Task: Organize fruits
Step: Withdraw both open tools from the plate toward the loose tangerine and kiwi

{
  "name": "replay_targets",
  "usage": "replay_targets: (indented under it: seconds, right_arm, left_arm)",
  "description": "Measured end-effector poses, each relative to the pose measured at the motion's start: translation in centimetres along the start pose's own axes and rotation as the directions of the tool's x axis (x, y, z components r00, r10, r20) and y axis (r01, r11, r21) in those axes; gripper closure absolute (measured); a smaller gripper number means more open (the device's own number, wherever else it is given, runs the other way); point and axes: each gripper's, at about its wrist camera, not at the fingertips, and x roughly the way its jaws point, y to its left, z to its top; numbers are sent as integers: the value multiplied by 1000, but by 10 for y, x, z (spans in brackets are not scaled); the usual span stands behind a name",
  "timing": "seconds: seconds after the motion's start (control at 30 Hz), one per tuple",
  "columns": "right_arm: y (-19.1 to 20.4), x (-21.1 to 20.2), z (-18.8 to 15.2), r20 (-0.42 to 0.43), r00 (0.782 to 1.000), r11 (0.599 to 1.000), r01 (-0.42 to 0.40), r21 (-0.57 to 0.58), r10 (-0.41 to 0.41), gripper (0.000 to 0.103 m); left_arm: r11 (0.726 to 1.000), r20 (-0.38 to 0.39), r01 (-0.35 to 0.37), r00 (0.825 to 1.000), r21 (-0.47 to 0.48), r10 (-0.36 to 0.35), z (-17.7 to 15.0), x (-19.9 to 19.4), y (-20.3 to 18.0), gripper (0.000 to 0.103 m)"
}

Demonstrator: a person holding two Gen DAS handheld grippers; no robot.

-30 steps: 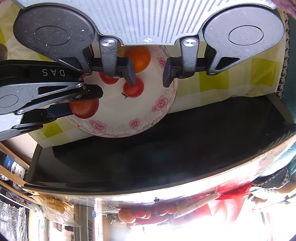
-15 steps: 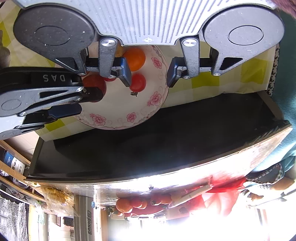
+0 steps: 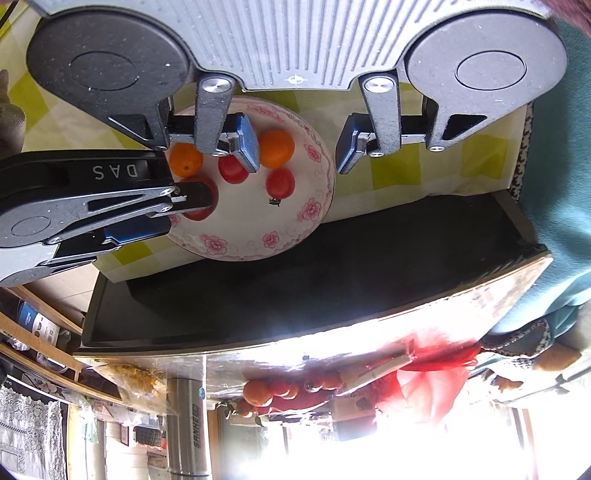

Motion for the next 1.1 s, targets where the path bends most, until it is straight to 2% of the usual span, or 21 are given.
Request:
replay_targets:
  seconds: [0.6, 0.83, 1.1]
  right_arm:
    - [41, -55, -38, 1, 999, 999, -49, 7, 49, 57]
    - [57, -52, -51, -33, 997, 997, -70, -11, 70, 57]
    - [68, -33, -60, -83, 993, 995, -88, -53, 83, 57]
  left_arm:
    - [999, -6, 6, 1000, -41, -6, -38, -60, 4, 47]
    - [997, -29, -2, 1000, -78, 0, -54, -65, 13, 47]
    - [995, -77, 3, 997, -99, -11, -68, -53, 23, 46]
